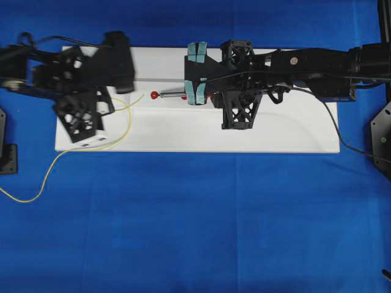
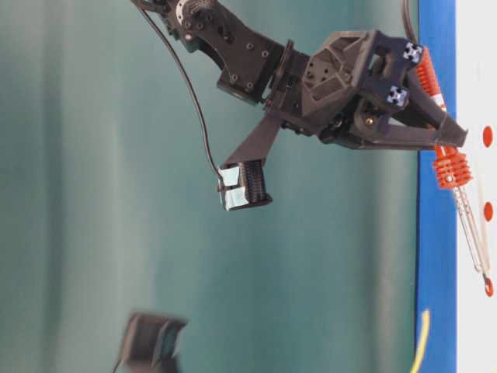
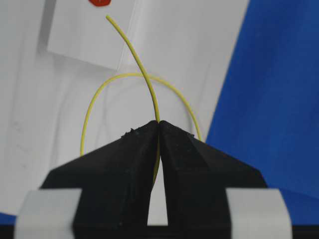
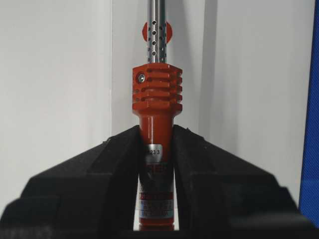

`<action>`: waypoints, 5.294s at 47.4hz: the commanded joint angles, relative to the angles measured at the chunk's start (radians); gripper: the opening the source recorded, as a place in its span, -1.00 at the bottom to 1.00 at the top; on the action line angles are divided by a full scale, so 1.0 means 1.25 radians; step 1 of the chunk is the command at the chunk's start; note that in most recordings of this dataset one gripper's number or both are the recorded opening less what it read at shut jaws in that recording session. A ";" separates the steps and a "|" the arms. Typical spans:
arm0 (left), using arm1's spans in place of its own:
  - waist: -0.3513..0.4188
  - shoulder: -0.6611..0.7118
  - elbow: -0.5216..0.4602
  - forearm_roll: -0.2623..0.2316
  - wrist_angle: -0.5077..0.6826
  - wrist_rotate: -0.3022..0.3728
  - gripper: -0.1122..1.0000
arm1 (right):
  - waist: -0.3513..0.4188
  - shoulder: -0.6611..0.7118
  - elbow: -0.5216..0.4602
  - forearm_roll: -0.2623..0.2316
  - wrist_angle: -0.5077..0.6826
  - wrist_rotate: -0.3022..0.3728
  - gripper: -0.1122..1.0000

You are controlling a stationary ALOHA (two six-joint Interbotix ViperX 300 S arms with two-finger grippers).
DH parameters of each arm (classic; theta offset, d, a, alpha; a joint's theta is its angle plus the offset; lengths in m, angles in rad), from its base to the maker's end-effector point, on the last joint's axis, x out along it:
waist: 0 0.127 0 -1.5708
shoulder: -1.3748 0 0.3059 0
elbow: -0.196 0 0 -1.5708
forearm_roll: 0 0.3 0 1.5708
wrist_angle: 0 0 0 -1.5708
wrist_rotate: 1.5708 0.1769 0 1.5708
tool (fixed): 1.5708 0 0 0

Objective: Touch the tip of the soldering iron to the tip of the solder at the mark.

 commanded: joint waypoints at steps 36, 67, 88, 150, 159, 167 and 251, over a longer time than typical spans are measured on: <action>-0.006 -0.172 0.096 -0.001 -0.027 -0.020 -0.77 | -0.016 -0.169 0.070 -0.044 -0.004 0.012 -0.69; -0.004 -0.036 0.023 -0.001 -0.119 -0.020 -0.77 | -0.021 -0.234 0.142 -0.044 -0.031 0.020 -0.69; 0.006 0.269 -0.178 0.000 -0.097 -0.004 -0.77 | -0.027 -0.241 0.155 -0.045 -0.026 0.020 -0.69; 0.011 0.301 -0.205 0.000 -0.067 -0.004 -0.77 | -0.025 -0.218 0.179 -0.040 -0.027 0.021 -0.69; 0.013 0.299 -0.205 0.000 -0.067 -0.004 -0.77 | -0.020 -0.190 0.179 -0.040 -0.029 0.020 -0.69; 0.013 0.302 -0.207 0.000 -0.067 -0.002 -0.77 | -0.020 -0.168 0.173 -0.039 -0.033 0.020 -0.69; 0.015 0.302 -0.209 0.000 -0.064 -0.001 -0.77 | -0.009 -0.139 0.163 -0.040 -0.049 0.018 -0.69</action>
